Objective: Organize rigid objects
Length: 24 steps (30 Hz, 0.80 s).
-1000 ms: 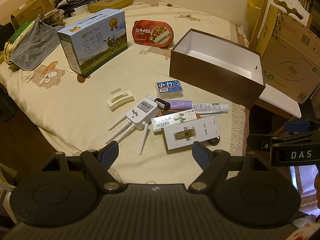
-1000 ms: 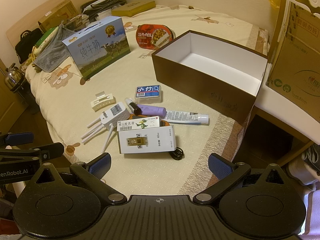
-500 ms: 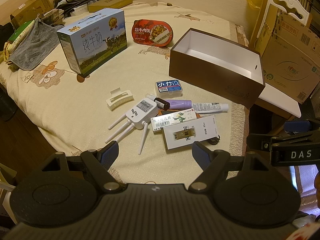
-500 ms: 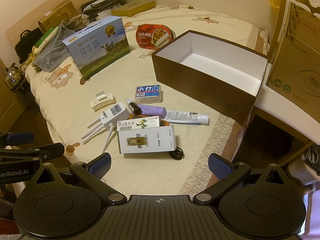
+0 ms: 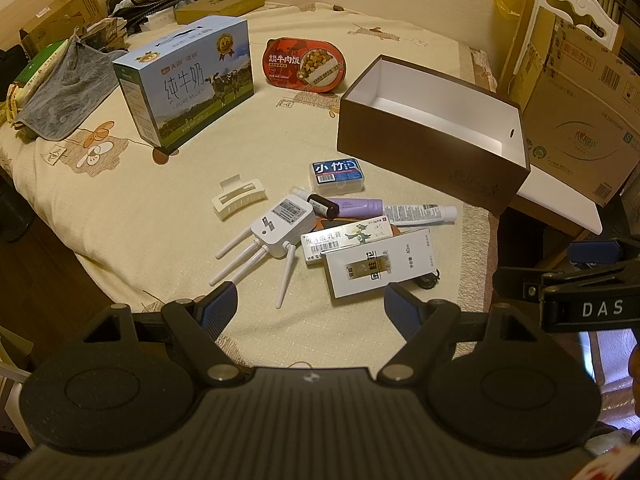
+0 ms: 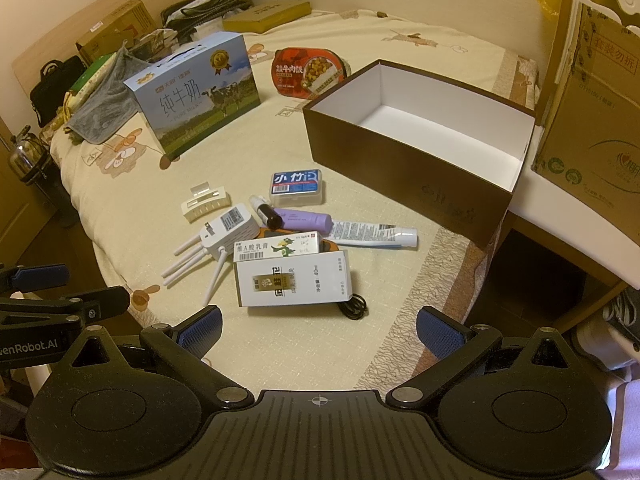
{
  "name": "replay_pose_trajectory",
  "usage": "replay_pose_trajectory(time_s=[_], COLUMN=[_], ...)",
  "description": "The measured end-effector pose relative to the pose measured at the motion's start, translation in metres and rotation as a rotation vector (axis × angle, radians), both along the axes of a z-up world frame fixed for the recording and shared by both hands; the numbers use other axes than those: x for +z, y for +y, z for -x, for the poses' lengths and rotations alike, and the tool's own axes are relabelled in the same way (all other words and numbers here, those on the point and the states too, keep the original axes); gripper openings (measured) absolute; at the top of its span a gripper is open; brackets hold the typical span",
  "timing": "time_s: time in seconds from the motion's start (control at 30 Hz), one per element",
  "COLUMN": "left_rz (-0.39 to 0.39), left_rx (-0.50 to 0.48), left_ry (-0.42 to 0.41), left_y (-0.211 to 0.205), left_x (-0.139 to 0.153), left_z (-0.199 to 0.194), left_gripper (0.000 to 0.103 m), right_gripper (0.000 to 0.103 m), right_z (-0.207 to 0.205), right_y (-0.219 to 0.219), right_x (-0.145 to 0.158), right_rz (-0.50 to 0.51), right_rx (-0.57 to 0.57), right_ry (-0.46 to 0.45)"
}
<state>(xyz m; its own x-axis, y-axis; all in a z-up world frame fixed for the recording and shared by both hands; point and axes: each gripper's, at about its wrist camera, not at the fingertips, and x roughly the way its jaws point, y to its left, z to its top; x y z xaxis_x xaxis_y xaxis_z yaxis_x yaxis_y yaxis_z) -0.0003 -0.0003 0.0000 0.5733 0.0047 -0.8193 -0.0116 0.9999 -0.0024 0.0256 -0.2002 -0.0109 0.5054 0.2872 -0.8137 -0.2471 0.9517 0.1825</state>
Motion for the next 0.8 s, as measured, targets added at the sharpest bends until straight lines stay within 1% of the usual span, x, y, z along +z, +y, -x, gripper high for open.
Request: replay_pose_trajectory(time_s=[0.43, 0.5, 0.6, 0.73, 0.8], left_rz=[0.001, 0.0, -0.002, -0.005, -0.006], left_rx=[0.0, 0.0, -0.002, -0.003, -0.005], left_ry=[0.004, 0.008, 0.011, 0.015, 0.021], left_y=[0.0, -0.012, -0.004, -0.004, -0.004], left_x=[0.0, -0.008, -0.018, -0.016, -0.014], left_z=[0.0, -0.002, -0.001, -0.001, -0.008], left_gripper=[0.078, 0.078, 0.078, 0.078, 0.078], right_gripper=[0.101, 0.101, 0.101, 0.101, 0.101], right_z=[-0.002, -0.002, -0.001, -0.007, -0.008], right_y=[0.0, 0.001, 0.001, 0.002, 0.003], right_x=[-0.001, -0.002, -0.002, -0.003, -0.004], right_rz=[0.0, -0.001, -0.001, -0.001, -0.002], right_rx=[0.001, 0.002, 0.003, 0.007, 0.01], right_ry=[0.001, 0.004, 0.008, 0.012, 0.014])
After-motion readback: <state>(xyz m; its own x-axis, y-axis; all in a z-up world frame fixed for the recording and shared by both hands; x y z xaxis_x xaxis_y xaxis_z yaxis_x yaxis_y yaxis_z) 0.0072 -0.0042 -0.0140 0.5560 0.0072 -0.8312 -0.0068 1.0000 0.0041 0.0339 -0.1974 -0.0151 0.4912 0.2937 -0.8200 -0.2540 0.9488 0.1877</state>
